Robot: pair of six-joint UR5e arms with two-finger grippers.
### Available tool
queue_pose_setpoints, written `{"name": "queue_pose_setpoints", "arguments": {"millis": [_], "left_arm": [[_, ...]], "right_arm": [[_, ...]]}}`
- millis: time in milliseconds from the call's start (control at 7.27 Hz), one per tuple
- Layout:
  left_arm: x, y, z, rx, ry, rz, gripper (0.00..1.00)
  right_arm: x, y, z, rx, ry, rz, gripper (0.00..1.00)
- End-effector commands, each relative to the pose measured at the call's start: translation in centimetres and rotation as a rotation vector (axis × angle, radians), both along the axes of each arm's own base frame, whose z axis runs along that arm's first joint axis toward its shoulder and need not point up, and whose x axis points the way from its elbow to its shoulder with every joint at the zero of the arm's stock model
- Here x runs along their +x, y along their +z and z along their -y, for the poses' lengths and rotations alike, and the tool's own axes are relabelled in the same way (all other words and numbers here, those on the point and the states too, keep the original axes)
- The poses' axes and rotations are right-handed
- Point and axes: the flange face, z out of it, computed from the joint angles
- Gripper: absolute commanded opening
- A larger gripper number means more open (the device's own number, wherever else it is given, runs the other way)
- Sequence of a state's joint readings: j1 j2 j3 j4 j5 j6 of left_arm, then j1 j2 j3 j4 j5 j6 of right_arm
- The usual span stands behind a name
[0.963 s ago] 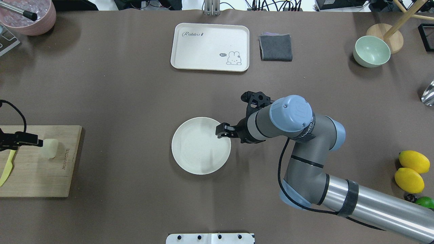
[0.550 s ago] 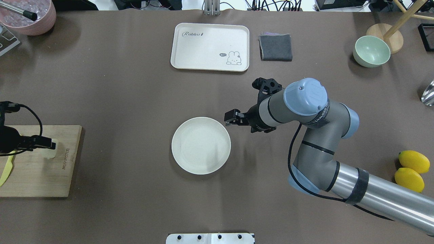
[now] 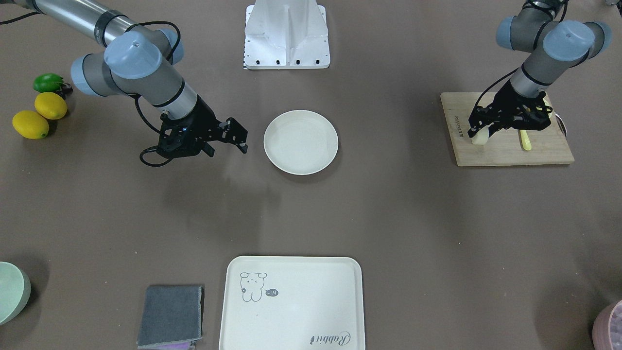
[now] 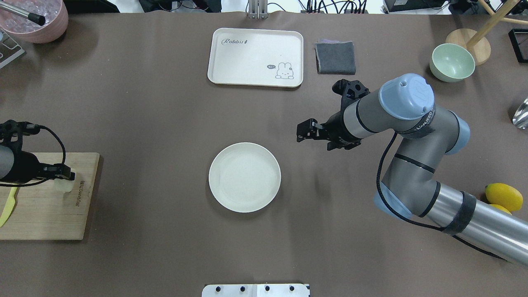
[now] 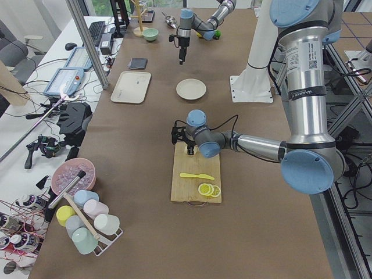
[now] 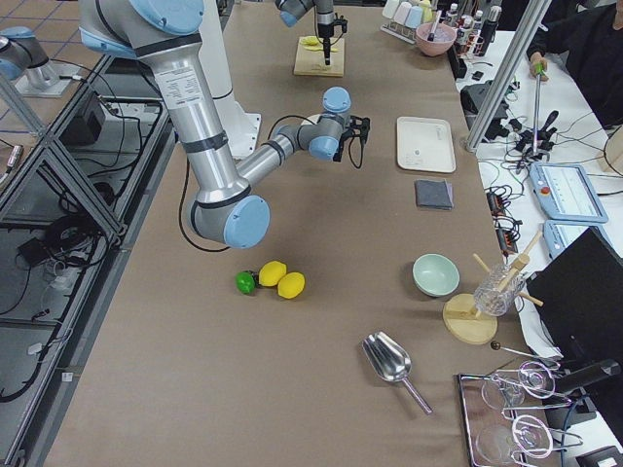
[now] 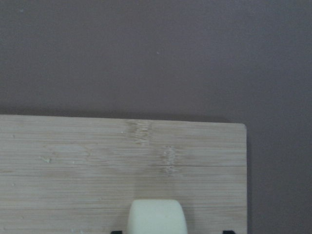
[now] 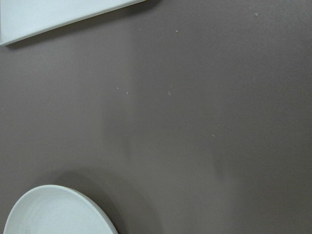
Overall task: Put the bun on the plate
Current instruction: 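Withdraw the right gripper from the plate while the left gripper grasps the bun, then carry the pale bun with the left gripper over the white plate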
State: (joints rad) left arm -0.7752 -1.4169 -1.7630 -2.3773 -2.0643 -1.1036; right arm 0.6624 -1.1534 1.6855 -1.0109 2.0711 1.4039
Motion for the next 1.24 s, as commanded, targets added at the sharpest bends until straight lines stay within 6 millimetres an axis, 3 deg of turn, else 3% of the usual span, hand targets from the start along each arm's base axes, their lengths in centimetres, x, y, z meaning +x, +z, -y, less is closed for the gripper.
{"name": "queue_pose_setpoints", "arguments": {"millis": [0,138,275,413,550,826,963,1101], "left_arm": [[0.1,-1.7,0.0,0.012,0.003,-0.026,0.08],[1.0,-5.4,0.8,0.0,-0.024,-0.069,0.08],[3.5,-10.7,2.7,-0.084,-0.099,-0.136,0.09],[7.6,-14.8,2.7,-0.126,-0.093,-0.177,0.11],[10.1,-18.2,3.3,-0.157,-0.119,-0.195,0.12],[18.0,-25.7,1.7,-0.168,-0.163,-0.161,0.13],[22.8,-30.9,-0.2,-0.165,-0.157,-0.11,0.17],[26.8,-34.3,-2.8,-0.147,-0.162,-0.084,0.17]], "right_arm": [[1.2,0.2,0.9,-0.005,-0.003,0.004,1.0],[2.7,0.4,1.9,-0.021,-0.004,0.011,1.0],[5.6,2.8,3.1,-0.002,-0.007,-0.014,1.0],[9.2,5.0,4.6,0.047,-0.033,-0.029,1.0],[13.0,7.4,5.8,0.074,-0.046,-0.044,1.0],[18.6,12.6,5.9,0.13,-0.071,-0.089,1.0],[20.4,13.6,5.8,0.132,-0.072,-0.089,1.0],[22.5,14.8,5.2,0.144,-0.077,-0.094,1.0]]}}
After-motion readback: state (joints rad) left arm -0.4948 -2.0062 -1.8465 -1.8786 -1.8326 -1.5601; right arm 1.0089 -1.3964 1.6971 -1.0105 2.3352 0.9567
